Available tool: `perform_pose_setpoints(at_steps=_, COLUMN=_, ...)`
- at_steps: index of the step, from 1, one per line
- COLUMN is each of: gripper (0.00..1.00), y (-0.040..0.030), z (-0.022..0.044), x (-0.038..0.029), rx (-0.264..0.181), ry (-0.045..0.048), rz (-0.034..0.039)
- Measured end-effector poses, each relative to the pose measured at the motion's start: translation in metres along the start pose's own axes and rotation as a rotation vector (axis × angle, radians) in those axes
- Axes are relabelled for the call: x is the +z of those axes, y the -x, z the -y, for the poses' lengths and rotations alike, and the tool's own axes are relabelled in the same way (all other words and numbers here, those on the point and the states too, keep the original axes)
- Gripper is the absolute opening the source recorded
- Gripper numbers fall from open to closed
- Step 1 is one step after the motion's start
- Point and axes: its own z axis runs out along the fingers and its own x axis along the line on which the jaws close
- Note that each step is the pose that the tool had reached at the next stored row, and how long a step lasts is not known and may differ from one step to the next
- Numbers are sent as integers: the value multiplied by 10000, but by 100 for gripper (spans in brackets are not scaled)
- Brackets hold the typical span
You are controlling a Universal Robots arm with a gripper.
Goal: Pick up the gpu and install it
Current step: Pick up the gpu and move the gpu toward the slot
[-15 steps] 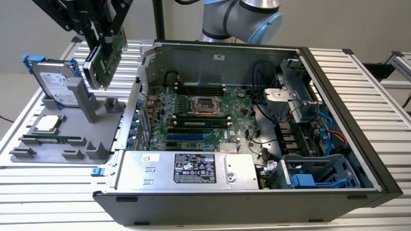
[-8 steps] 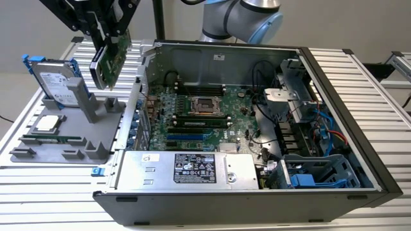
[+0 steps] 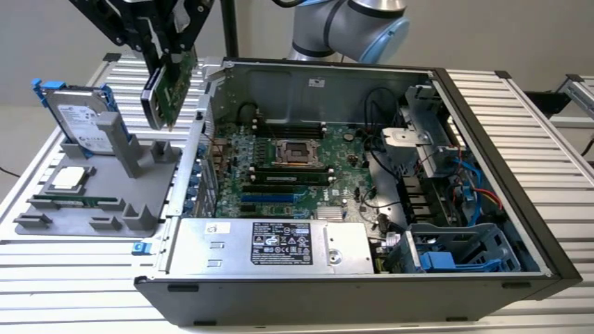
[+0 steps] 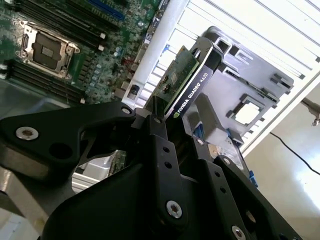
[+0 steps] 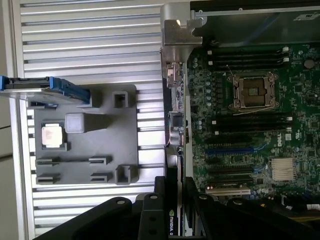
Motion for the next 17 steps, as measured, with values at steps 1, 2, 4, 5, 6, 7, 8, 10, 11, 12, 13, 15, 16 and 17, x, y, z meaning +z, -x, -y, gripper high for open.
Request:
perform_pose_setpoints(at_steps=1, gripper=0, y=13, z=-1, x=0, rx=0, ry=-1, rz=-1)
perform_pose_setpoints(at_steps=2, gripper=0, y=25, z=-2, x=0, rx=0, ry=-1, rz=-1)
perform_pose_setpoints(at_steps=4, gripper=0, y=51, z=-4, x=0, rx=0, ry=0, rz=-3)
perform_pose_setpoints(at_steps=5, gripper=0, y=64, z=-5, x=0, rx=0, ry=0, rz=-3)
perform_pose_setpoints(at_steps=6, gripper=0, y=76, z=-6, x=0, rx=0, ry=0, rz=-4)
perform_pose_setpoints(at_steps=7, gripper=0, y=90, z=-7, x=0, rx=0, ry=0, rz=-5)
perform_pose_setpoints(at_steps=8, gripper=0, y=102, z=-8, x=0, rx=1, ry=-1, rz=-6)
perform_pose_setpoints(at_steps=10, gripper=0, y=130, z=-10, x=0, rx=0, ry=-1, rz=-7)
perform_pose_setpoints(at_steps=11, gripper=0, y=143, z=-10, x=0, rx=1, ry=-1, rz=-8)
perform_pose_setpoints(at_steps=12, gripper=0, y=157, z=-12, x=0, rx=1, ry=-1, rz=-8)
perform_pose_setpoints(at_steps=13, gripper=0, y=170, z=-13, x=0, rx=0, ry=-1, rz=-10)
perform_pose_setpoints(at_steps=15, gripper=0, y=199, z=-15, x=0, rx=0, ry=0, rz=-10)
perform_pose_setpoints(at_steps=16, gripper=0, y=212, z=-15, x=0, rx=0, ry=-1, rz=-12)
perform_pose_setpoints(at_steps=17, gripper=0, y=225, z=-17, x=0, rx=1, ry=-1, rz=-12)
